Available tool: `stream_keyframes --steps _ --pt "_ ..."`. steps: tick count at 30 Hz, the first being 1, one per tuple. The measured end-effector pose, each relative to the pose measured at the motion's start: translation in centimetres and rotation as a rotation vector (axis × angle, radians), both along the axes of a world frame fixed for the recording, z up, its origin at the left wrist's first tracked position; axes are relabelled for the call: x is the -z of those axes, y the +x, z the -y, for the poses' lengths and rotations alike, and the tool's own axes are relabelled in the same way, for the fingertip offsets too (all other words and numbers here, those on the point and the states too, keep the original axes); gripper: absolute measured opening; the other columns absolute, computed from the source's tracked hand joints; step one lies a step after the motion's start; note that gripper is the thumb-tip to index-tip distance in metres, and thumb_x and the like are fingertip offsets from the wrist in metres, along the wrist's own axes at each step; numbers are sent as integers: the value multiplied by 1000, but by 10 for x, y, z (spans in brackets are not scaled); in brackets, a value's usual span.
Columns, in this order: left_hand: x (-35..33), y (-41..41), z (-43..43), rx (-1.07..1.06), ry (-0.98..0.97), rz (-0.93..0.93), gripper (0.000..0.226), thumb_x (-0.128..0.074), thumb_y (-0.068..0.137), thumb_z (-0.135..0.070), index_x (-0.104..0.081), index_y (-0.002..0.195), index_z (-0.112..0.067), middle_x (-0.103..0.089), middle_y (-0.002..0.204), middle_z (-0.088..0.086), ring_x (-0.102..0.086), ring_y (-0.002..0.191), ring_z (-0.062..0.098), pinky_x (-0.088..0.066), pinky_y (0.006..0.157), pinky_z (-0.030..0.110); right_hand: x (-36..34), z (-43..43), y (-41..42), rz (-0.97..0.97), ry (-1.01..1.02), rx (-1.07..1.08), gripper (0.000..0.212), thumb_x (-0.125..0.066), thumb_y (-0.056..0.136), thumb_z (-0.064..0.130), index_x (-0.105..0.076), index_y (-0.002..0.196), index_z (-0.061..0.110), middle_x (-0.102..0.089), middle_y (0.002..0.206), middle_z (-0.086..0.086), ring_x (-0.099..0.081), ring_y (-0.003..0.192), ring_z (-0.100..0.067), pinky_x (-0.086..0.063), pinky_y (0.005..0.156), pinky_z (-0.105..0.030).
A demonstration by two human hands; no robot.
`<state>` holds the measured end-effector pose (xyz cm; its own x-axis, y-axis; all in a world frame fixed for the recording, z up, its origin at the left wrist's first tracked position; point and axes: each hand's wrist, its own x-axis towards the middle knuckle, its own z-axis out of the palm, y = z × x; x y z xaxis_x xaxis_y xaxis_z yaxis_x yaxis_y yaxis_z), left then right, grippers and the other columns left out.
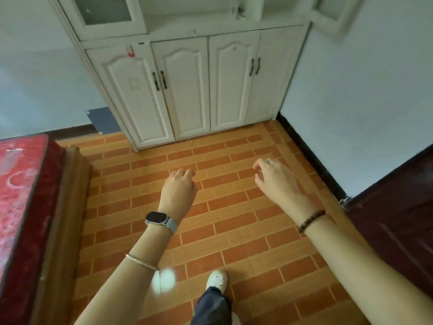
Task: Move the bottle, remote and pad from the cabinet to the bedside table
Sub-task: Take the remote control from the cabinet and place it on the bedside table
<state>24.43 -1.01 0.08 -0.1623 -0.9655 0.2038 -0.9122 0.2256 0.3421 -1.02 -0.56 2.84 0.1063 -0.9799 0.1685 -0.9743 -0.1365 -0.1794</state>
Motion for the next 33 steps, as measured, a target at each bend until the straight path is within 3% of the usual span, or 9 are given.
stream_keyframes --steps 6,13,20,26,33 --pt "-16 -20 88 103 -37 6 24 -54 86 -8 -61 109 -5 -62 100 14 -57 92 34 -50 75 43 -16 64 -21 -33 -33 82 18 -59 91 22 -60 109 19 -64 103 2 -60 91 -15 -54 68 -29" --pt "-27 -45 162 195 -68 29 24 -51 89 -10 -60 111 -7 -61 103 12 -57 94 31 -50 76 40 -26 119 -44 -44 -87 129 17 -59 91 21 -61 107 17 -65 99 2 -60 87 -14 -45 64 -22" --pt "-22 -99 215 273 -15 37 27 -50 91 -13 -58 116 -9 -60 108 10 -57 96 28 -49 75 36 -15 167 -86 10 -58 185 18 -61 91 22 -60 108 18 -65 101 2 -61 88 -13 -53 68 -25" --pt "-16 -166 279 282 2 30 24 -51 91 -13 -59 114 -10 -60 108 9 -57 97 26 -51 78 37 -9 230 -156 4 -79 200 20 -57 93 21 -60 111 16 -65 102 -1 -60 89 -16 -39 63 -22" --pt "-23 -241 356 251 16 50 27 -51 91 -14 -58 117 -9 -59 111 11 -56 102 29 -50 84 42 -10 312 -234 30 -76 195 18 -58 92 22 -60 109 17 -65 100 0 -59 89 -15 -38 64 -21"
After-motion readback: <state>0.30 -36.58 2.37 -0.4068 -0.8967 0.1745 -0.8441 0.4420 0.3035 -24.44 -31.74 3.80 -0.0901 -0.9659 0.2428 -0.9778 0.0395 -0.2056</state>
